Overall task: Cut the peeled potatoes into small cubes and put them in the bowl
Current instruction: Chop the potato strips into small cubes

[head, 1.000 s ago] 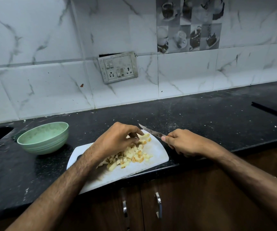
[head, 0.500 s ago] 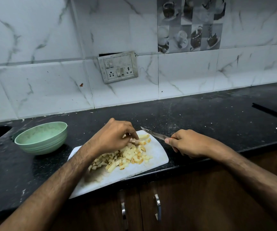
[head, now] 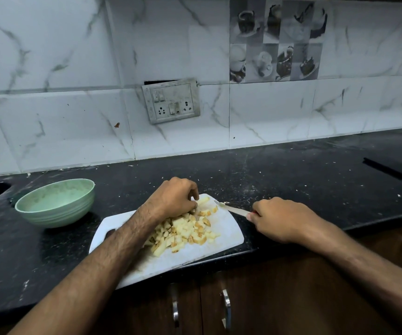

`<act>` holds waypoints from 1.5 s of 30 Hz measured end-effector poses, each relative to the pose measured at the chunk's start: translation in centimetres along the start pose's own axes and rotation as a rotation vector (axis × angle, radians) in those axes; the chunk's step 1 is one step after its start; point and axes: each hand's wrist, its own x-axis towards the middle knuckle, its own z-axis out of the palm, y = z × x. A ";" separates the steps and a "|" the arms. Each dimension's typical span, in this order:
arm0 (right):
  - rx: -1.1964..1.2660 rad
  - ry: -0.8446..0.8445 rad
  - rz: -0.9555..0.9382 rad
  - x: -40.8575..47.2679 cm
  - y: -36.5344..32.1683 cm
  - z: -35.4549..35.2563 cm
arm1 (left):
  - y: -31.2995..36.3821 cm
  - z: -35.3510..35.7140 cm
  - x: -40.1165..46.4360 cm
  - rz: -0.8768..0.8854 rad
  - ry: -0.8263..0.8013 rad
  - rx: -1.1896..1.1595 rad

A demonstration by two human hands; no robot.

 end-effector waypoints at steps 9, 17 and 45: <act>-0.075 0.037 -0.115 -1.3 -2.1 -1.0 | -0.1 -0.1 -0.5 0.039 0.004 -0.017; -0.074 0.070 -0.028 0.1 -1.4 -0.3 | 0.4 -0.2 -0.5 0.090 0.007 0.012; -0.030 -0.088 0.006 3.3 -3.7 -1.9 | 0.0 -0.5 -0.6 0.008 -0.004 -0.112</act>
